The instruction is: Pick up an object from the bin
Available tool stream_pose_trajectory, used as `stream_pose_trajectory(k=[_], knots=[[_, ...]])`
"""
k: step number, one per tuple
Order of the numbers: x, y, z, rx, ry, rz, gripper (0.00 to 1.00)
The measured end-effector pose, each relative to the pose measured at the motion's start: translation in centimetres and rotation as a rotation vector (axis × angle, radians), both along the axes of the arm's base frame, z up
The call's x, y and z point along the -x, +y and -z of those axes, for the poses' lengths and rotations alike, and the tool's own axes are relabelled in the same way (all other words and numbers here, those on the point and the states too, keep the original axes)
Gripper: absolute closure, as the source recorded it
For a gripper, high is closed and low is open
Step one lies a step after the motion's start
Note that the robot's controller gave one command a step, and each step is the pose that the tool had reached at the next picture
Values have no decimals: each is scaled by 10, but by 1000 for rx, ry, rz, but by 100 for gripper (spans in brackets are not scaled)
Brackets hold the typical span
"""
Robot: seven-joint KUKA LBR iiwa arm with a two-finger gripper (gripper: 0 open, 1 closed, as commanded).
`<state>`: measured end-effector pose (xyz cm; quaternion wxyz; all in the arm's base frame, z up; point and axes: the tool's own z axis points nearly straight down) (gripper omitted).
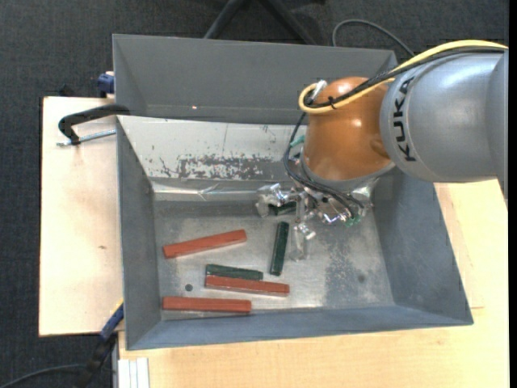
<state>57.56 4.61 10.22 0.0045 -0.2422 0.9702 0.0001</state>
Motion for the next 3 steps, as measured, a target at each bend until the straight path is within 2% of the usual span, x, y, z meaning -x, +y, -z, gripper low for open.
stream_pose_trajectory(k=[1,2,3], knots=[[-4,138,1,-2,0,-321,0],[7,153,31,1,9,-139,0],[6,154,29,-1,4,-138,0]])
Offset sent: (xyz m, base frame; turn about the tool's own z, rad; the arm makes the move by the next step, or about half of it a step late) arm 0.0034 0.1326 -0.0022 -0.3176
